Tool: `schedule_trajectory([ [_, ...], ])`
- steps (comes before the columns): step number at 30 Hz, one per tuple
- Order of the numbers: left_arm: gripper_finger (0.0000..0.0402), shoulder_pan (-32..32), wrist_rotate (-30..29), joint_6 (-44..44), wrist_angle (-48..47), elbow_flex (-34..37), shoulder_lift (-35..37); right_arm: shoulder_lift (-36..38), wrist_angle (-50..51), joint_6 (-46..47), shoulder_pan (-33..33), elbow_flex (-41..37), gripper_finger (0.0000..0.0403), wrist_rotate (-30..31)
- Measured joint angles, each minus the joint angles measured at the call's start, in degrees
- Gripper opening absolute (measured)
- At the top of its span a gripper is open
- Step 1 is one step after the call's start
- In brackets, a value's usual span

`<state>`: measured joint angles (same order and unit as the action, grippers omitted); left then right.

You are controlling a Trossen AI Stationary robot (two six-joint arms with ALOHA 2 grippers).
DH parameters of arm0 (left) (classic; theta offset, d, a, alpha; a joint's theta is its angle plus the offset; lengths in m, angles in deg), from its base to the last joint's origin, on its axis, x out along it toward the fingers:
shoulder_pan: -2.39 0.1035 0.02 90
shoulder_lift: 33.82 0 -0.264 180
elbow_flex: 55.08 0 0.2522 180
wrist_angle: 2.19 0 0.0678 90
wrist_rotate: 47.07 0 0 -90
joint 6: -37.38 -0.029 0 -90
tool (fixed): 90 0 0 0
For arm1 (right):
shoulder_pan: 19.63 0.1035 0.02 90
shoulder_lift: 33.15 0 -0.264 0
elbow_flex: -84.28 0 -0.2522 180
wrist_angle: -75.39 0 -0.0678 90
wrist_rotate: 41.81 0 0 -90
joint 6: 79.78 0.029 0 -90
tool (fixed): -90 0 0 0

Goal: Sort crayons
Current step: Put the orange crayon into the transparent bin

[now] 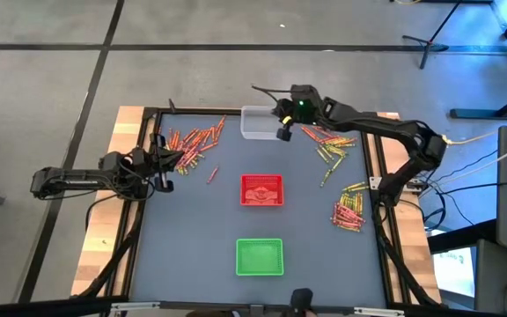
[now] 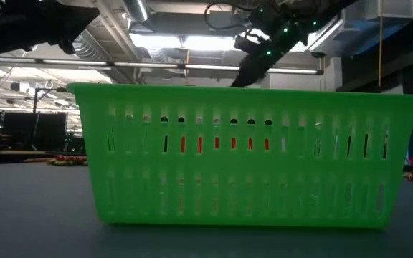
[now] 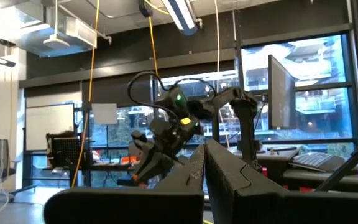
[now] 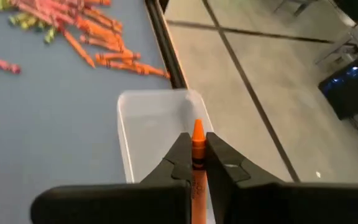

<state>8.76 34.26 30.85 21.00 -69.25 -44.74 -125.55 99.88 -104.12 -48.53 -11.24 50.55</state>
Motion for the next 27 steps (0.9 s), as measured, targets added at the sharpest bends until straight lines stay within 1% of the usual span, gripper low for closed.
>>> schedule_trajectory([
  [4, 0.0000, 0.0, 0.0, 0.0, 0.0, 0.0, 0.0, -4.0, -3.5, 2.1, -1.6, -0.1, 0.0019, -2.0],
  [10, 0.0000, 0.0, 0.0, 0.0, 1.7, 0.0, 0.0, -10.3, -8.1, 3.0, -3.2, -0.1, 0.0019, -2.0],
  [14, 0.0000, 0.0, 0.0, -0.1, 1.8, 0.0, 0.0, -13.7, -9.4, 2.9, -3.5, -0.1, 0.0019, -2.0],
  [19, 0.0000, 0.0, 0.0, -0.1, 1.8, 0.0, 0.0, -16.3, -10.6, 1.7, -3.8, -0.1, 0.0019, -1.5],
  [25, 0.0000, 0.0, 0.0, -0.1, 1.7, 0.0, 0.0, -17.0, -10.6, 1.9, -3.8, -0.1, 0.0019, -1.5],
  [27, 0.0000, 0.0, 0.1, -0.1, 1.7, 0.0, 0.0, -17.2, -11.0, 2.1, -3.7, -0.1, 0.0019, -2.6],
])
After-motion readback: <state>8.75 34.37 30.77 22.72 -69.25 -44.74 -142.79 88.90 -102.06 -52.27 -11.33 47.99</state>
